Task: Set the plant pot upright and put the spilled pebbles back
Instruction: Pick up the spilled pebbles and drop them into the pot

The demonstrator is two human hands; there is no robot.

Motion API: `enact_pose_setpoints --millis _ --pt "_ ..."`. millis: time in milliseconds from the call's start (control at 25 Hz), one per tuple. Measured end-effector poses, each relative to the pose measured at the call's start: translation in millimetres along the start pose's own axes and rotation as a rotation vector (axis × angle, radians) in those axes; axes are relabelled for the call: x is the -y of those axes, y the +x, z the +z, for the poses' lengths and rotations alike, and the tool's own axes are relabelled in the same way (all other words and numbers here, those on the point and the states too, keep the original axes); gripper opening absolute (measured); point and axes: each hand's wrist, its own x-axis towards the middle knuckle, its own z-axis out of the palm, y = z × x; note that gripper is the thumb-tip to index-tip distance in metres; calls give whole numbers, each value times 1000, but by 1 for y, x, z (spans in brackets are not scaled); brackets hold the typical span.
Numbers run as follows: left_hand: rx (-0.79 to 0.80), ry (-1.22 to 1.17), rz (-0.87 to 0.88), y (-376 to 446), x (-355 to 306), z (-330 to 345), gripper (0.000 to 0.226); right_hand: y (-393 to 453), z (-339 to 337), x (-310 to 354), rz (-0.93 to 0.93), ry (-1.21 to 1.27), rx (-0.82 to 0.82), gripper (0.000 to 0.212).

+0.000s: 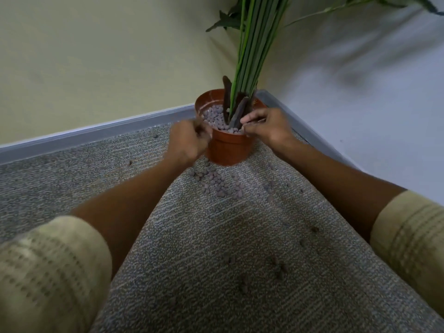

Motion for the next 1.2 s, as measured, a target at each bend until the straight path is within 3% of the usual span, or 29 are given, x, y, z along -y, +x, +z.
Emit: enact_pose_setpoints --millis 160,320,400,480,560,640,720,800,880,1040,1200 --pt "327 409 165 -44 38 -2 7 27 13 8 69 21 -78 13" --pt "628 647 105 -99 75 1 43 16 15 10 46 70 -106 15" --pt "768 718 175 -129 86 3 56 -10 13 3 -28 43 -55 13" --pt "901 816 294 -147 89 4 68 -49 12 -14 -57 -19 109 6" --pt "1038 931 415 -153 89 6 76 -92 16 -34 -50 -146 396 8" --pt "1176 953 450 -155 86 8 67 -127 28 -54 -68 -362 687 16" --pt "1269 909 414 -156 86 8 54 -147 44 -70 -179 -592 839 29" --pt "1306 840 342 -153 86 8 45 -158 58 -78 -259 -662 863 37" --pt "1308 799 318 -151 86 7 34 -163 66 -80 -310 -656 826 30" --pt "1151 726 374 -147 76 9 21 -153 62 -64 -312 -625 773 14" --pt "908 591 380 -142 62 32 27 -93 30 -33 -273 -447 298 12"
